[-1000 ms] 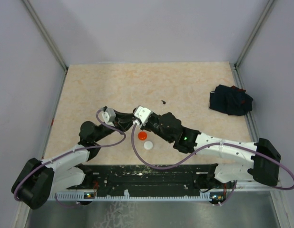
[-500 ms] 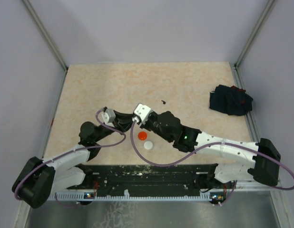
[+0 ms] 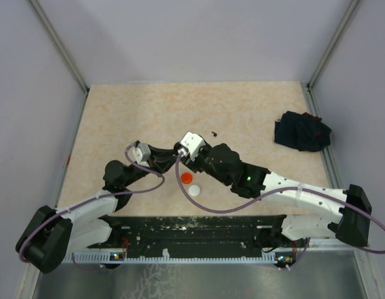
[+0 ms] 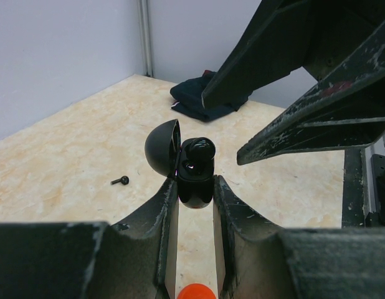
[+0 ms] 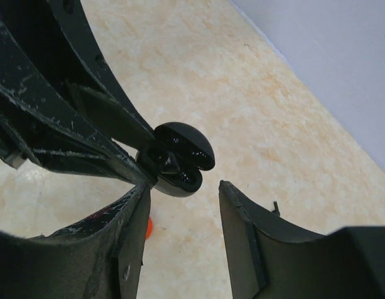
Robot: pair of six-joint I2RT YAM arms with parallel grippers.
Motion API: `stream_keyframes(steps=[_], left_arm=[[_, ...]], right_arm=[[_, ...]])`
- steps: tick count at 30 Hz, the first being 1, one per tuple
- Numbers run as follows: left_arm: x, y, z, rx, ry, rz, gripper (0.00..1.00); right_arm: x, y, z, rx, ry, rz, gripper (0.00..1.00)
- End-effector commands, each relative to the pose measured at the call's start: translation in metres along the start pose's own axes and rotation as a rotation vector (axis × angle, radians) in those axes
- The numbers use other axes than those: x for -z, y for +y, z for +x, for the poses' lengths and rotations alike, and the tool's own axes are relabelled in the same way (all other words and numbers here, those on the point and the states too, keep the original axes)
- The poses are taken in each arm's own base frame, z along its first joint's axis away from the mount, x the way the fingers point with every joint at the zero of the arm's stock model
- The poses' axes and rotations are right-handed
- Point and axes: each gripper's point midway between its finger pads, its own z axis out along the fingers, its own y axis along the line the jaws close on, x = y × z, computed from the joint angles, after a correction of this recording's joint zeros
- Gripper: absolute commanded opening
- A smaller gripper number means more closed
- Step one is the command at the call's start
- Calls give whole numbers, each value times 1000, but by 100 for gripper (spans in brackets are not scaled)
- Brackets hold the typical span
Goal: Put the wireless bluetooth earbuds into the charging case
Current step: Place the earbud in the charging case.
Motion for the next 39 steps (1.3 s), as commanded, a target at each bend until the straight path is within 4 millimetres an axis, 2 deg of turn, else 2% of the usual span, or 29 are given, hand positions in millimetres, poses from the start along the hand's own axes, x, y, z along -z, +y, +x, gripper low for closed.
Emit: stream_keyframes(steps=[1,5,9,13,22,36,39], left_arm=[[-1,-1,-10,-23,-39,0,0],[-1,-1,-9,-26,-33,0,0],[0,-1,-9,-28,-30,1,0],[0,0,-8,-40,-22,0,0],[0,2,-5,-70,-5,-4,0],[0,-4,-5,-82,-5,33,0],[0,-4,-4,-96,-1,35,0]], right_arm=[[12,-19,-46,-110,-91,35,50],[10,-21,-58,-178,-108,50,58],[4,-36,-56,-203,-55,141,60],[-1,-36,-56,-229,-3,152,64],[-9,-25,-44,-249,107,117,65],[-16,-32,-27,-232,186,188,66],[-15,-38,-24,-238,215,236,66]])
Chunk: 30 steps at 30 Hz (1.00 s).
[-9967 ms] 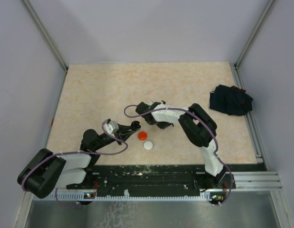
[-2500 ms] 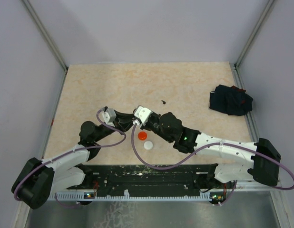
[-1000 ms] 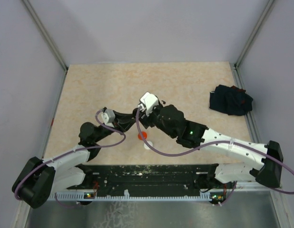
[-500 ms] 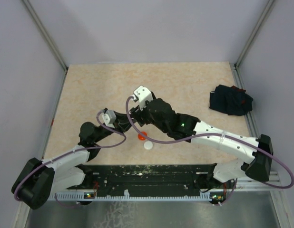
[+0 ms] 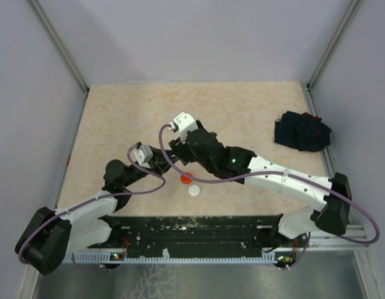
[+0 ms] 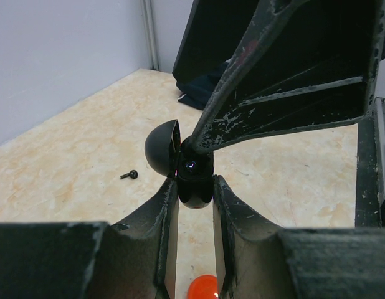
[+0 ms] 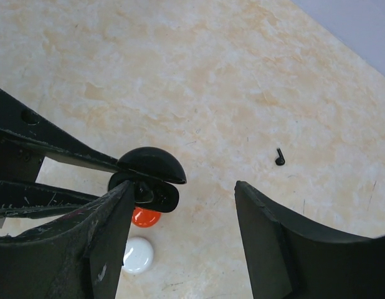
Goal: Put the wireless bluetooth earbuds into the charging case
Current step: Place the earbud in the charging case.
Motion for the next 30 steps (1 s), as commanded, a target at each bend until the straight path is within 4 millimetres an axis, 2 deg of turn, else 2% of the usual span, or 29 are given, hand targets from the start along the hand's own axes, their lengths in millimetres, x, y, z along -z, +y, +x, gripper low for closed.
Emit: stream_keyframes(steps=[1,5,10,17,19,22,24,30], left_arm=[[-1,-5,-9,-50,-25,31,0],[-1,-4,-7,-73,-11,21,0],[-1,-4,-7,-83,-10,20,0],[0,-6,-6,-64,-22,21,0],[1,-5,-3,-46,-23,11,0],[3,-1,4,-4,-11,-20,0],[6,1,10,20,-6,-43,0],[12,5,28,60,37,-62,0]], right_arm=[[2,-18,-23,-61,-24,100,66],[1,-21,-20,-70,10,127,66],[-2,-15,-15,-72,46,106,66],[8,-5,-30,-90,-6,15,66],[15,-8,-37,-94,-34,-8,66],[20,-23,-37,-123,-53,-26,66],[20,-43,-32,-146,-50,-10,66],[3,-85,2,-181,3,53,65]])
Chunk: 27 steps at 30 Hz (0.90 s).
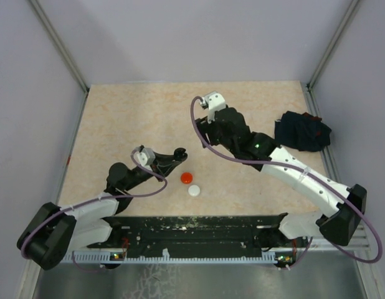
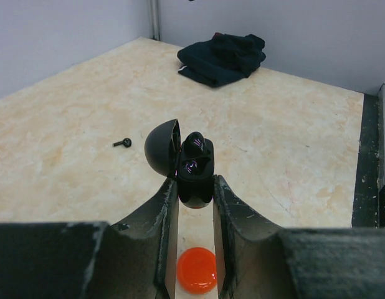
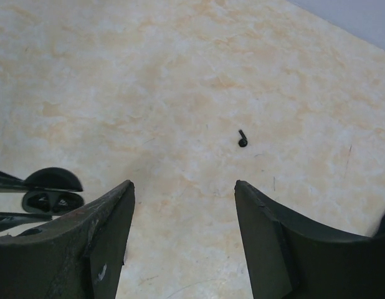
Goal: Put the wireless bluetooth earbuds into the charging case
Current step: Place the earbud in the charging case, then adjust the earbud at the center of the board.
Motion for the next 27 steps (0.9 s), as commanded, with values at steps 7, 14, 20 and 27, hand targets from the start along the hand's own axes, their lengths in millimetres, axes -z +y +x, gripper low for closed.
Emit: stream_keyframes(steps=[7,14,20,27], left_arm=[[9,15,17,73,23,-52,0],[21,25,36,102,55,-62,0],[30,29,50,59,77,-51,0],[34,29,56,41,71,-35,0]], right_arm=[[-51,-64,48,-111,47,66,62],[-111,-101,101,-191,131,139,55],[-158,-109,129,-213,191,158,49],[-195,-116,148,-237,226,187,44]])
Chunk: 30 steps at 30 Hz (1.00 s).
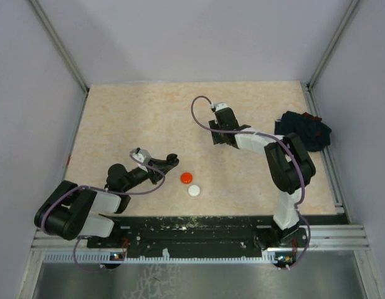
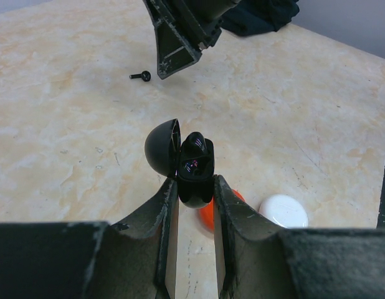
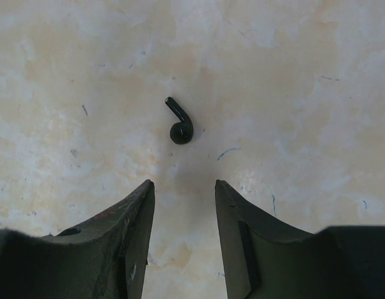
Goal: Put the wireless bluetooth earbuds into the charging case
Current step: Adjust the earbud at the center of the board.
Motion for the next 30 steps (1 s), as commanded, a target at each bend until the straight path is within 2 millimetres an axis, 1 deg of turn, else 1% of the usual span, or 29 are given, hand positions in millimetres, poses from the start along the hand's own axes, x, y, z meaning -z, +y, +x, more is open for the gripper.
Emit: stream_keyframes(steps=[1,8,14,17,20,22,26,30], left_arm=[[0,-8,-13,-59,-66,58,0],[0,-9,-15,-58,-79,73,0],[2,-9,-17,-71,-85,67,0],[2,-8,-17,-72,-86,65,0],[2,-8,-18,-71,-87,62,0],[2,-8,-18,-71,-87,62,0],[2,-9,-19,-73,-89,67,0],[3,-11,-20,-74,-92,74,0]], right_arm=[[-16,3,-50,-52,-131,-3,43],[-41,4,-46,-76,-107,1,41],[-53,1,-43,-82,-85,25,38],[-55,1,-39,-83,-75,24,34],[-52,2,-33,-83,-49,19,28],[-47,1,-28,-86,-33,20,23],[-30,2,-15,-89,4,3,16],[-7,3,-2,-89,41,-18,16]])
